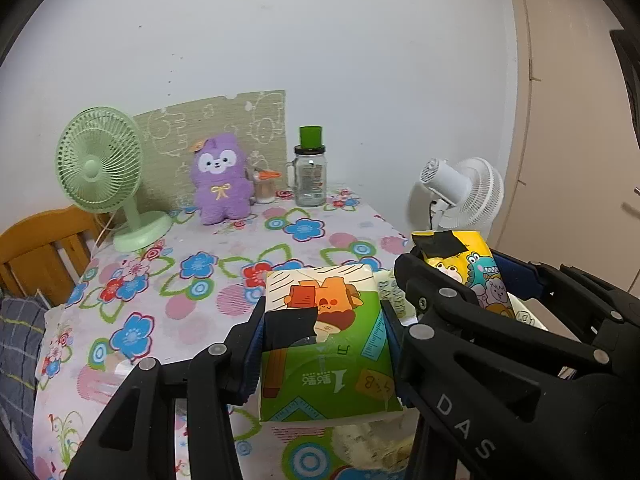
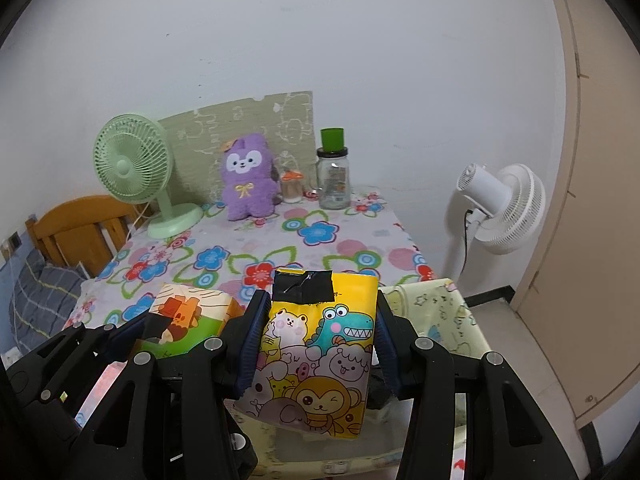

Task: Organize soft objects
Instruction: 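Carry the green pack with the left gripper while the right carries the tissue pack toward the box, then lower both packs into the yellow box and open both grippers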

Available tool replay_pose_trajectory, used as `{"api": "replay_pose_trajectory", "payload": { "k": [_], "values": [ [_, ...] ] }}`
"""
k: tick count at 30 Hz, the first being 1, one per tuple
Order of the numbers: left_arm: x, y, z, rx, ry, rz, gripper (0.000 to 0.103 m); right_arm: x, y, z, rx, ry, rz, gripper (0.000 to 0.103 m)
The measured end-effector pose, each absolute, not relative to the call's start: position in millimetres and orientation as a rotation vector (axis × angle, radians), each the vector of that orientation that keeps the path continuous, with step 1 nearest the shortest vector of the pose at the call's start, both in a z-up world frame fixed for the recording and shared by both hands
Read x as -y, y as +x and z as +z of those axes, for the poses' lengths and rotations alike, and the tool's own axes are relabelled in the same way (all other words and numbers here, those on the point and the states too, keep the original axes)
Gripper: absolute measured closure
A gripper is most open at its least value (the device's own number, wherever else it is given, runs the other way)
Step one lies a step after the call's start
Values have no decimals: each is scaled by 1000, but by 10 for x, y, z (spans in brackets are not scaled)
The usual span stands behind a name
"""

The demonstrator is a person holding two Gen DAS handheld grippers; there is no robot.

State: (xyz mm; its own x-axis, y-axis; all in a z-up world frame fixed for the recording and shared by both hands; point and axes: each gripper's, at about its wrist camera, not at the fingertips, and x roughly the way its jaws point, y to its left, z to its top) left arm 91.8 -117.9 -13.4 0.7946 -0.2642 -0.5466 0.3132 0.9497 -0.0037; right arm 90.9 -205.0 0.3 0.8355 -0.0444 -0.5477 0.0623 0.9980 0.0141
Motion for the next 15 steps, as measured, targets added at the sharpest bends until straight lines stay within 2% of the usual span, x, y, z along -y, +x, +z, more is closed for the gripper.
{"api": "replay_pose_trajectory", "payload": {
  "k": [15],
  "values": [
    [1603,1010,-240,-609,120,-376,48,2468,951,-94,-596,60,-114,51]
  ]
}}
